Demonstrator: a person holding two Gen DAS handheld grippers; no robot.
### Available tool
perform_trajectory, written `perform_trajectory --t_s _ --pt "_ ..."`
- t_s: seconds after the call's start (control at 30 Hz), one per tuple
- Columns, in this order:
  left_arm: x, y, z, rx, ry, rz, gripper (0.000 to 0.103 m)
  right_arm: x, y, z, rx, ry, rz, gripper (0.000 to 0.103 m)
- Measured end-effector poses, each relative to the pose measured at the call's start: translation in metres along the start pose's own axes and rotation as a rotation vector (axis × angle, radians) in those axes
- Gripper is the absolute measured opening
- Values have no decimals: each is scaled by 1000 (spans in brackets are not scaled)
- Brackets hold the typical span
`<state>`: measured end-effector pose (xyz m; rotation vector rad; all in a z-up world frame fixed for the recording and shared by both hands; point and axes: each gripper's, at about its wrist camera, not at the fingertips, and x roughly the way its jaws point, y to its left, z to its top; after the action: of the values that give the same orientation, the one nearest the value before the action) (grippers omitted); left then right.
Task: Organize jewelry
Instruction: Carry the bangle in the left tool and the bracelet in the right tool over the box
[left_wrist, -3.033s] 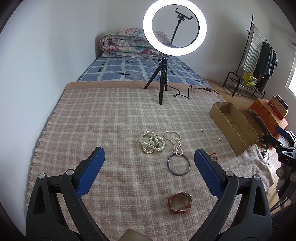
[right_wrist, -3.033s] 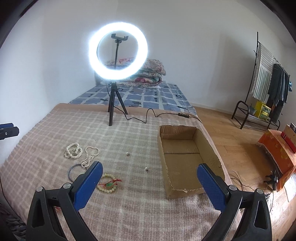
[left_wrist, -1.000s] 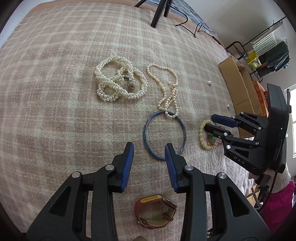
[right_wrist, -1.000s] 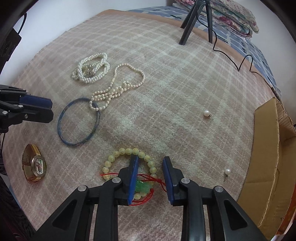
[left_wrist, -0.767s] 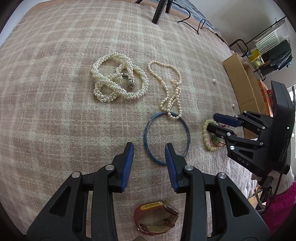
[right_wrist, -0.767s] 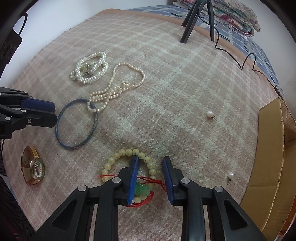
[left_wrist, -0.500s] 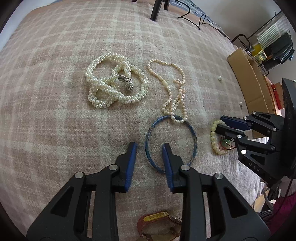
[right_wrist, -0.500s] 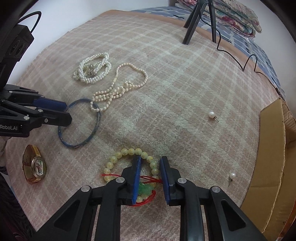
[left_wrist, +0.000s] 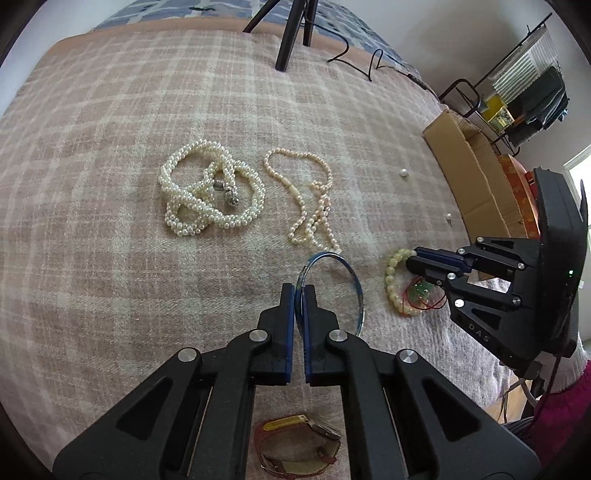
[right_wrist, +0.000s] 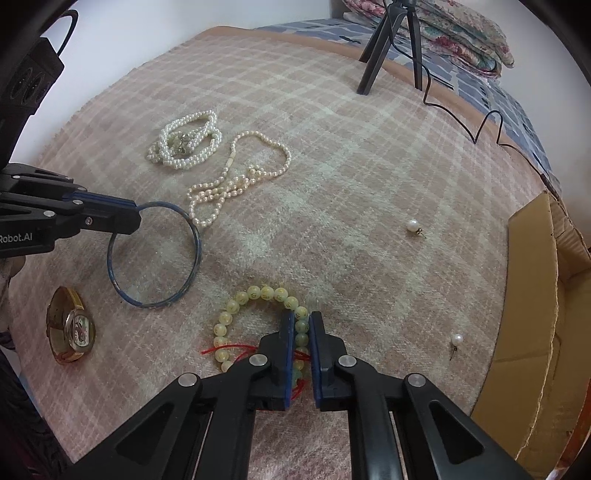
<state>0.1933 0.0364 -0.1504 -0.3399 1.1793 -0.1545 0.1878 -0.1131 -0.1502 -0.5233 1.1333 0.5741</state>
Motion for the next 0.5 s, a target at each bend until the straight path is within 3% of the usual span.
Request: perform_trajectory --t_s 0.5 --pt "-29 -23 4 59 -99 -18 1 -42 -5 -6 50 -118 -11 5"
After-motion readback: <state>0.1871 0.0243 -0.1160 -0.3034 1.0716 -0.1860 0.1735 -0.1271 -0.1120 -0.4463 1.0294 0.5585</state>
